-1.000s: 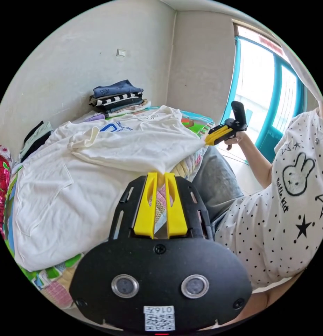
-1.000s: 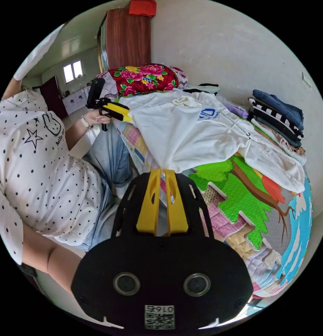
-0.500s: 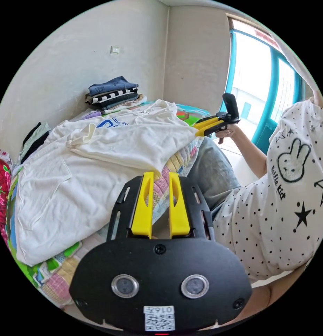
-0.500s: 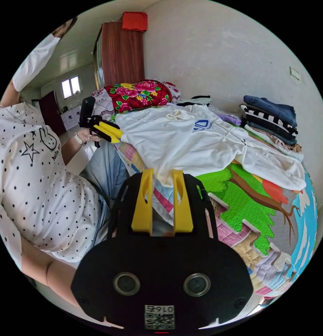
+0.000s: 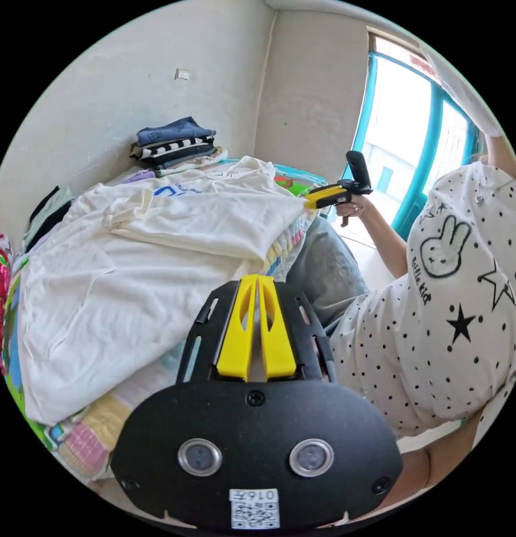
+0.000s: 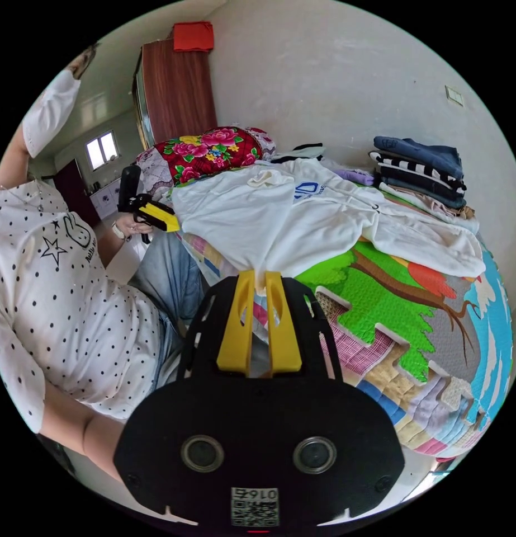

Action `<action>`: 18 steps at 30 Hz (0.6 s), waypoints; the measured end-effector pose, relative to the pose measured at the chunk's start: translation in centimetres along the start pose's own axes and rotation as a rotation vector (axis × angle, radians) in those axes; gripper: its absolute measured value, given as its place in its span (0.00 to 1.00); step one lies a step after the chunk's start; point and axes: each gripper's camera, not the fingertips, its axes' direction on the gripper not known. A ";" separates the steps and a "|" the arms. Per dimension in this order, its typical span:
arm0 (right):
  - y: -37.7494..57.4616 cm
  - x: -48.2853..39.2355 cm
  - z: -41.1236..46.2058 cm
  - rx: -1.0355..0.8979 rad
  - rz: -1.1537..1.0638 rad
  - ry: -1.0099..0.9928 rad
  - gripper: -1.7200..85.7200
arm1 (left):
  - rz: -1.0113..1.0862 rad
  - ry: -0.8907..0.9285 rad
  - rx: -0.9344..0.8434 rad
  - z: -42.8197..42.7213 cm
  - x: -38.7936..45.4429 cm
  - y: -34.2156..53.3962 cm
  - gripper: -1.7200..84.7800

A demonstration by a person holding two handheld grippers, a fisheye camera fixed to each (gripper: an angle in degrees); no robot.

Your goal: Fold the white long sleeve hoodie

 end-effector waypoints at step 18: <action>0.0 3.2 2.3 -0.008 0.022 -0.007 0.05 | -1.028 -0.656 0.290 -18.0 -27.3 13.2 0.04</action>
